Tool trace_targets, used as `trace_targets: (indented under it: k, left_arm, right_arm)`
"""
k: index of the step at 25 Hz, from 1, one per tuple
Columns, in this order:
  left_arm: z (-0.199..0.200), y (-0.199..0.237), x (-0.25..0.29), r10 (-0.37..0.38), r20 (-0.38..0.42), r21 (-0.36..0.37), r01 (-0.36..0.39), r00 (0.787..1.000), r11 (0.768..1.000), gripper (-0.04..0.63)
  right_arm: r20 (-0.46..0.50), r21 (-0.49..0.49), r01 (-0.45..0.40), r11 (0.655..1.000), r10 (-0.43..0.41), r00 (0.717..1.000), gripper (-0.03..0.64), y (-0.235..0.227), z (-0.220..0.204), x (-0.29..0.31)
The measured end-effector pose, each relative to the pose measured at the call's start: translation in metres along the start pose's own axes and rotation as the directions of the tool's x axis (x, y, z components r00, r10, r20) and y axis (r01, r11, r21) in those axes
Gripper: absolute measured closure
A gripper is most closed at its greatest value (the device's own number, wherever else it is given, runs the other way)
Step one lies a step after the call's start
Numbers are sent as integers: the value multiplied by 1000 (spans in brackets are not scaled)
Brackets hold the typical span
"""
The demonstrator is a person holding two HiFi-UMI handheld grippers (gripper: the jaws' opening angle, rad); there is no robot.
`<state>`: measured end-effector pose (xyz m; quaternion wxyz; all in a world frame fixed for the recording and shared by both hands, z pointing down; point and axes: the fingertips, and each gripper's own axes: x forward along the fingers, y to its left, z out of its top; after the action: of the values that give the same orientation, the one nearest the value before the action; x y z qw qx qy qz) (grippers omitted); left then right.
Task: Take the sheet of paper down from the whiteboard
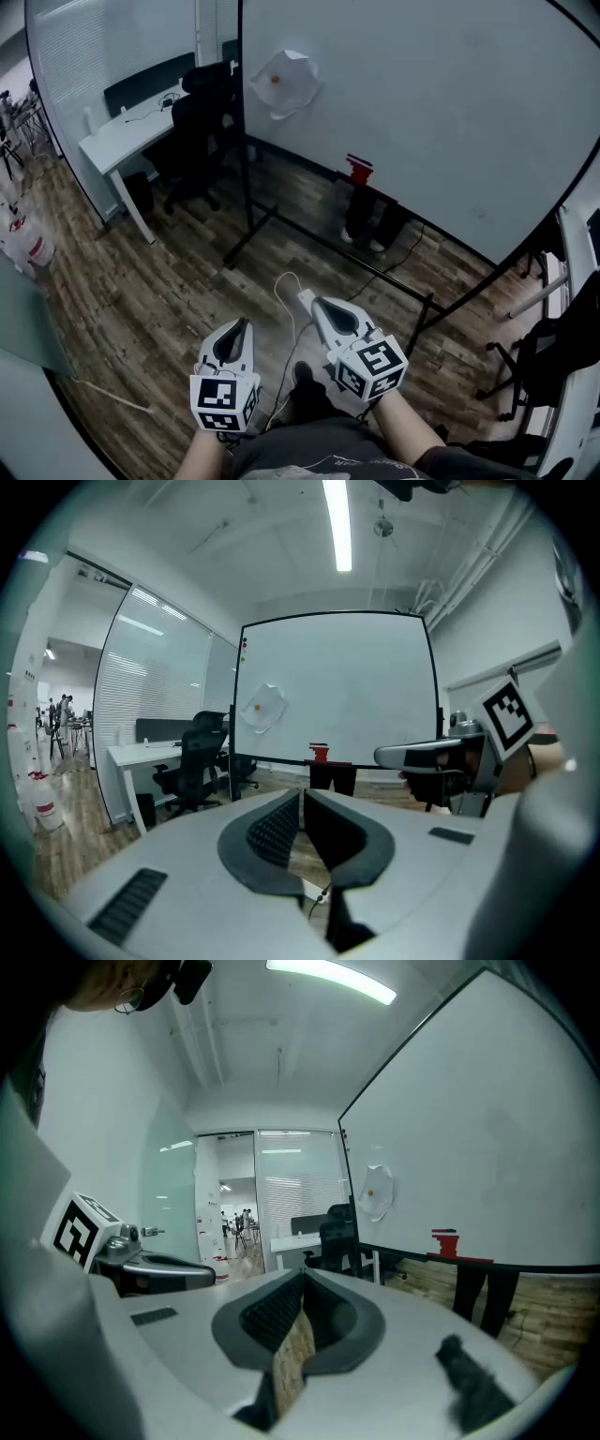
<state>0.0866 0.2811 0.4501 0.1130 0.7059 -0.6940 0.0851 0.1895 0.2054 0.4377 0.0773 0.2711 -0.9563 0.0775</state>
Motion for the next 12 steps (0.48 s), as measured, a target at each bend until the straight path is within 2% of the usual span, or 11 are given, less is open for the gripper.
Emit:
trace_targets:
  k: [4,12]
  left_arm:
    - [14,17,43,42,-9,-7,-42,999,999,566]
    - [51,33,137,83,7,-23,-82,997,996,566]
  right_arm:
    - [3,4,-33,999,33,999,594,-34,13,42]
    - [17,15,-42,999,41,999,594,-124,43,103]
